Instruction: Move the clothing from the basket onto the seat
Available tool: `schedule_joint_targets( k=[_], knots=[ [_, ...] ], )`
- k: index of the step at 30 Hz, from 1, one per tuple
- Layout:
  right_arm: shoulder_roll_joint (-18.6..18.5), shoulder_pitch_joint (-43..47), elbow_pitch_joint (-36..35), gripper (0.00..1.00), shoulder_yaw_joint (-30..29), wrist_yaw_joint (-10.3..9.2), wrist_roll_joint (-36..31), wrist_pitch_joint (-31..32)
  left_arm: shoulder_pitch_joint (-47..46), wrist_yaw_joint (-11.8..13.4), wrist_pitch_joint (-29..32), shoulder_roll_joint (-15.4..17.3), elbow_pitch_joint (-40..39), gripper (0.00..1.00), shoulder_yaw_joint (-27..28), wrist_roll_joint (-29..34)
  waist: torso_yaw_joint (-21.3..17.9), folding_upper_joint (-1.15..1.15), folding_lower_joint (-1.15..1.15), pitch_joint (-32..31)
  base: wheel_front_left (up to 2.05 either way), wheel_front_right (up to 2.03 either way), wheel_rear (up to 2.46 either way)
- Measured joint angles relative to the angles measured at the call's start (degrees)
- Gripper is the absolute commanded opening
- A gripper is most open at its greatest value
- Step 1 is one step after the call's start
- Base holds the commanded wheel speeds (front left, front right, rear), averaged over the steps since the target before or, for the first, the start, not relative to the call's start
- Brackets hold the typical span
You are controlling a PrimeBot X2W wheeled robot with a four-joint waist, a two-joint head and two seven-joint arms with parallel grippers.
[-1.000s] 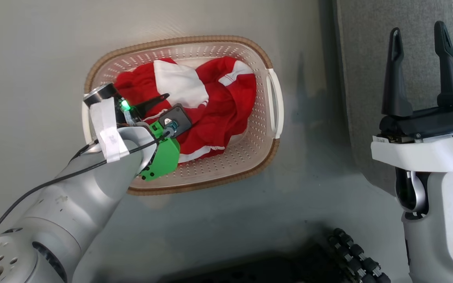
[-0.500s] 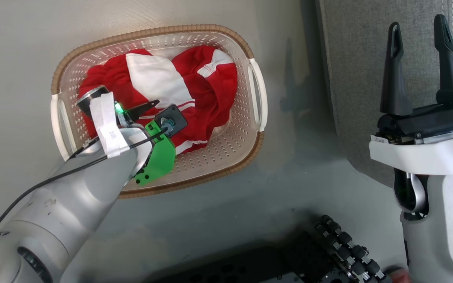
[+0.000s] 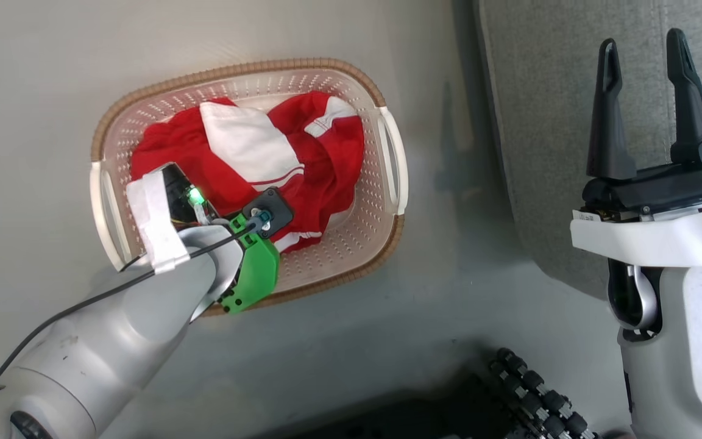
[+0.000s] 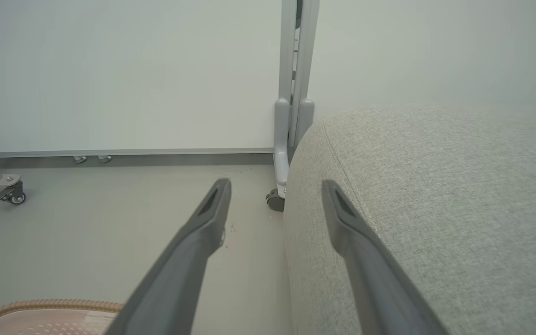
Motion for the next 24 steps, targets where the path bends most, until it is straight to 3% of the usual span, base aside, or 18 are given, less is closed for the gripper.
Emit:
schedule_joint_targets(
  k=[13, 19, 24],
  knots=[
    [0.0, 4.9, 2.8, 1.0, 0.6, 0.0, -0.7, 0.0, 5.9, 0.0, -13.2, -2.4, 4.4, 0.0, 2.0, -9.5, 2.2, 0.0, -0.01, -11.8, 0.0, 0.0, 0.0],
    [0.0, 8.7, 4.5, 1.0, 1.3, 0.0, -1.1, 0.0, 11.3, 2.5, -13.5, -3.4, -4.3, 0.0, 12.1, -9.3, 3.7, 0.0, -0.01, -18.7, 0.0, 0.0, 0.0],
    [0.1, 11.1, 5.7, 1.0, 2.3, 0.0, -1.6, 0.0, 18.3, 3.0, -13.5, -3.0, -12.9, 0.0, 21.4, -6.9, 4.8, 0.0, -0.01, -24.4, 0.0, 0.0, 0.0]
  ],
)
